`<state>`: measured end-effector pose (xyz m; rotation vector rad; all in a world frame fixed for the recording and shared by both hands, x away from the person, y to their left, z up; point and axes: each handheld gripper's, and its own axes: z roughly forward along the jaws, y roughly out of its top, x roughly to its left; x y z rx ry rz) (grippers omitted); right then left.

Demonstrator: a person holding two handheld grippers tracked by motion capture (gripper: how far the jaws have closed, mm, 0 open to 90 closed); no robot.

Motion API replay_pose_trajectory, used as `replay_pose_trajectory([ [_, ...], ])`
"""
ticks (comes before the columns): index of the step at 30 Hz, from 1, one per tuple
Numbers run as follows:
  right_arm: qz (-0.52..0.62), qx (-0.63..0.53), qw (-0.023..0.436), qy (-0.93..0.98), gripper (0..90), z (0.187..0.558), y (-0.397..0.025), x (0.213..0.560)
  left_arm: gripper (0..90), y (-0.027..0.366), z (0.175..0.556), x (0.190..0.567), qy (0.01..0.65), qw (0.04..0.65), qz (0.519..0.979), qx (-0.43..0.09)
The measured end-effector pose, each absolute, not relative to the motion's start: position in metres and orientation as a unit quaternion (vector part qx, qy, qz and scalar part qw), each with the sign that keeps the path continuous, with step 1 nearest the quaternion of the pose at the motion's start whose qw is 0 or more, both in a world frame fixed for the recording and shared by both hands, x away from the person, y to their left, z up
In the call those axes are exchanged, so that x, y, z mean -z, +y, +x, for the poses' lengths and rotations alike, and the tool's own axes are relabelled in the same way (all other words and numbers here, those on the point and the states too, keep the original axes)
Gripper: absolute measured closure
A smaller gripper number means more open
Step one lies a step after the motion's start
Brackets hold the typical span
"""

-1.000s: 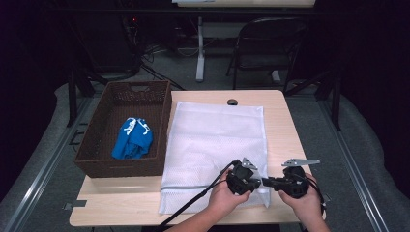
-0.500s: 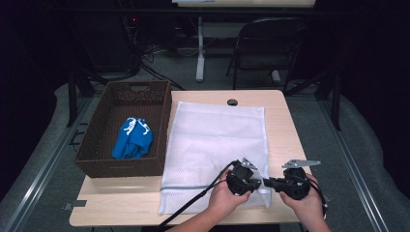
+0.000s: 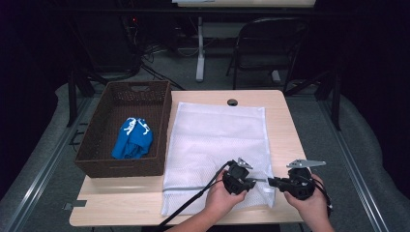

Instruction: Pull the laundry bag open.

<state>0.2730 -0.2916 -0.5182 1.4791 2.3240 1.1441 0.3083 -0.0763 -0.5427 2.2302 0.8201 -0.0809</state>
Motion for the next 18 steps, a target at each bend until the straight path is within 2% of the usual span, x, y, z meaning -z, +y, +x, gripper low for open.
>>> replay_pose_trajectory([
  [18, 0.499, -0.346, 0.109, 0.787, 86.3, 0.2723, -0.285, 0.5203, 86.6, -0.0705, 0.3109, 0.5476, 0.331, 0.369, 0.868, 0.041],
])
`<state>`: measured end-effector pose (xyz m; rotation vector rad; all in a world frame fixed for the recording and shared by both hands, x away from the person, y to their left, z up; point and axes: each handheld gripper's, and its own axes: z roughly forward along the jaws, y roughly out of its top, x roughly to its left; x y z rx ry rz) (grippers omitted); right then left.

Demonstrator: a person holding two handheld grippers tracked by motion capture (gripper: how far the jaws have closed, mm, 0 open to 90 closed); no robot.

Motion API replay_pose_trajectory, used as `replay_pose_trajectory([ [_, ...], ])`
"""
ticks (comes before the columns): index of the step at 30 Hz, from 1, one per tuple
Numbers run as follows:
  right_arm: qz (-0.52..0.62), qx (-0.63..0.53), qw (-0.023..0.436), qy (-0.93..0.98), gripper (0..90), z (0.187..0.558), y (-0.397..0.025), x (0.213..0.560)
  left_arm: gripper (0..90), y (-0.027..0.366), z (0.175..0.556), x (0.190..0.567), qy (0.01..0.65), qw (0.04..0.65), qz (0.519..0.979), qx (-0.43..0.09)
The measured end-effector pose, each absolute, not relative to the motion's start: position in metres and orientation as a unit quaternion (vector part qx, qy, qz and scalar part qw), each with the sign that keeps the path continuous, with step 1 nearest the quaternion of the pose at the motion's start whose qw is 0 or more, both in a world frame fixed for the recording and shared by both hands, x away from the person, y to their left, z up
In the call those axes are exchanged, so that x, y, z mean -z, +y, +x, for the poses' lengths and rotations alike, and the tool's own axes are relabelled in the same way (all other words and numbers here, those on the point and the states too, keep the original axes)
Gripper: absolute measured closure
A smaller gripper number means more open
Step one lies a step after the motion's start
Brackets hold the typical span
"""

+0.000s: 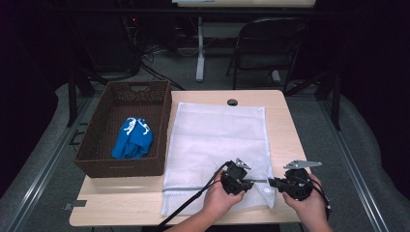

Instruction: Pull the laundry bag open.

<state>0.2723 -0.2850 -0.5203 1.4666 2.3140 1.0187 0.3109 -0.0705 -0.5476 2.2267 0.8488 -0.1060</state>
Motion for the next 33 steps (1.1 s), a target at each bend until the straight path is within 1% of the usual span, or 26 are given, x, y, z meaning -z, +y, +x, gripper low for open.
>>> replay_pose_trajectory([
  [9, 0.51, -0.325, 0.119, 0.787, 86.2, 0.275, -0.288, 0.525, 86.5, -0.066, 0.311, 0.55, 0.335, 0.363, 0.869, 0.039],
  [19, 0.523, -0.325, 0.115, 0.78, 86.0, 0.279, -0.294, 0.528, 86.5, -0.059, 0.312, 0.554, 0.344, 0.36, 0.867, 0.031],
  [28, 0.522, -0.327, 0.121, 0.778, 86.0, 0.279, -0.296, 0.529, 86.5, -0.04, 0.313, 0.555, 0.35, 0.353, 0.867, 0.029],
  [33, 0.523, -0.326, 0.124, 0.778, 86.0, 0.279, -0.296, 0.528, 86.5, -0.033, 0.311, 0.555, 0.357, 0.359, 0.862, 0.028],
])
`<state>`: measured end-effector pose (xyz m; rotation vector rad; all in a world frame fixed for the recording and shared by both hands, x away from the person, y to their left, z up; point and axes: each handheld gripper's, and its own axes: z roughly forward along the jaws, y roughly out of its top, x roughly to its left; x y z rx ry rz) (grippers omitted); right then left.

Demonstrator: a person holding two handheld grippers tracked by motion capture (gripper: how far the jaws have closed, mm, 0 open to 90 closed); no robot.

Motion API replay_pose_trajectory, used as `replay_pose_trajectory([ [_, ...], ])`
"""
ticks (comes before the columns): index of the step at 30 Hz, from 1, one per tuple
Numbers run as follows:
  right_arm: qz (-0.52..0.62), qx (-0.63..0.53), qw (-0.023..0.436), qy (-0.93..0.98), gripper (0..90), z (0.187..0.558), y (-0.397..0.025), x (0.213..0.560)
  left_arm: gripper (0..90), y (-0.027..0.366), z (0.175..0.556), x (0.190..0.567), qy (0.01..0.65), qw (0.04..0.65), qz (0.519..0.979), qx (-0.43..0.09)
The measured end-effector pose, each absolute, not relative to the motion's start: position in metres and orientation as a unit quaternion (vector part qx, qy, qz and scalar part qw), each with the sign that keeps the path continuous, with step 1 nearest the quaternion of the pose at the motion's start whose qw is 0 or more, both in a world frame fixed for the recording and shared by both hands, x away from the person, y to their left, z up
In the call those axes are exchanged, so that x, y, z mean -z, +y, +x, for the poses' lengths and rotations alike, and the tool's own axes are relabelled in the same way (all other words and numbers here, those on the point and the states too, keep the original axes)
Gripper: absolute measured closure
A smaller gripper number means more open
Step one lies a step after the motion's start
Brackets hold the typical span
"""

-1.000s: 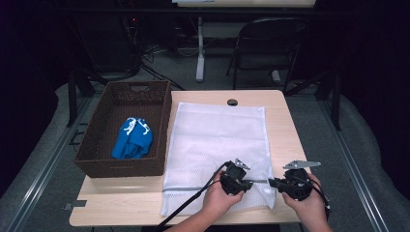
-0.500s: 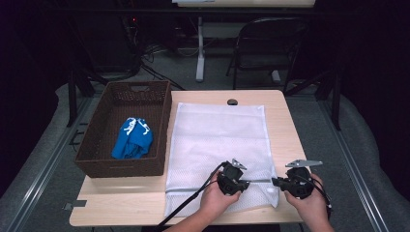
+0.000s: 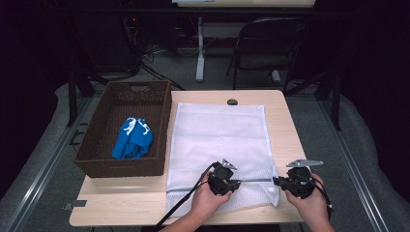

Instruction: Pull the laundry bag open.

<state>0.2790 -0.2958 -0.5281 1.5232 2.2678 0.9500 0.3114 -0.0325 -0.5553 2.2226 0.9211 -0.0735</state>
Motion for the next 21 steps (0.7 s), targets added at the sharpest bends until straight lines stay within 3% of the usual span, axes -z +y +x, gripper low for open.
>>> replay_pose_trajectory([
  [21, 0.524, -0.321, 0.127, 0.778, 85.8, 0.279, -0.298, 0.528, 86.5, 0.001, 0.302, 0.549, 0.368, 0.359, 0.857, 0.027],
])
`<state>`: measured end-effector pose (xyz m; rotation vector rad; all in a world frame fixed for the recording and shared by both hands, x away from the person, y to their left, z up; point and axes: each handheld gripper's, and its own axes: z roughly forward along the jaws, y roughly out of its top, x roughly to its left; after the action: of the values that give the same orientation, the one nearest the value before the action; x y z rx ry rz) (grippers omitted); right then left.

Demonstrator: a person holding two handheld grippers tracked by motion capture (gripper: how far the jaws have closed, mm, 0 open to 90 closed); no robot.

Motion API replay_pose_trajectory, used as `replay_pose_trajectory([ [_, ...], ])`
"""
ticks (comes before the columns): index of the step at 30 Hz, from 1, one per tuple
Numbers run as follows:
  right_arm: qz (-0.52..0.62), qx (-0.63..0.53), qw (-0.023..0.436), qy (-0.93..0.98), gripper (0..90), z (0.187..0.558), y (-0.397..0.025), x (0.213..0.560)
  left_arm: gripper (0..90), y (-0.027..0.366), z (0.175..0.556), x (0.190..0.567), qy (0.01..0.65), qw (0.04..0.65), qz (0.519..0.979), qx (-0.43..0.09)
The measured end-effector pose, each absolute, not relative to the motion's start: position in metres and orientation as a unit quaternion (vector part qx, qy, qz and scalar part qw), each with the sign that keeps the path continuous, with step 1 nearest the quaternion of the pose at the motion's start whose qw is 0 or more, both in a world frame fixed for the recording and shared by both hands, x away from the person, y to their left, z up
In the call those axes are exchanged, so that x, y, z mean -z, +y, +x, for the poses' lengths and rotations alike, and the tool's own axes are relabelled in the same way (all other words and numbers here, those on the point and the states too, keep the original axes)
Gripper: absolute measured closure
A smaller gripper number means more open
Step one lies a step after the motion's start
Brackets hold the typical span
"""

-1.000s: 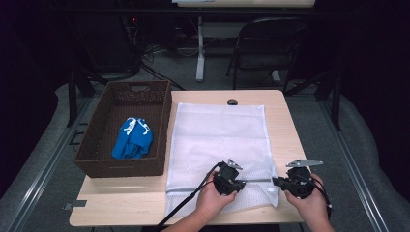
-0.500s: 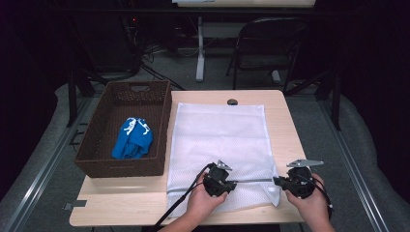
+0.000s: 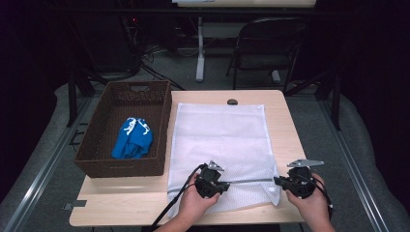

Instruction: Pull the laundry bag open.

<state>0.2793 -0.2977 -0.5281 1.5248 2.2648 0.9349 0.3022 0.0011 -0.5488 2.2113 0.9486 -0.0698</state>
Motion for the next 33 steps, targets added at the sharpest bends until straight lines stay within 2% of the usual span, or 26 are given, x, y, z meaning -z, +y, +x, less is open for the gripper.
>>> replay_pose_trajectory([
  [13, 0.533, -0.306, 0.144, 0.775, 85.8, 0.28, -0.3, 0.53, 86.5, 0.023, 0.297, 0.545, 0.374, 0.349, 0.859, 0.01],
  [33, 0.526, -0.296, 0.145, 0.784, 85.5, 0.281, -0.291, 0.531, 86.5, 0.046, 0.287, 0.541, 0.378, 0.348, 0.858, 0.012],
])
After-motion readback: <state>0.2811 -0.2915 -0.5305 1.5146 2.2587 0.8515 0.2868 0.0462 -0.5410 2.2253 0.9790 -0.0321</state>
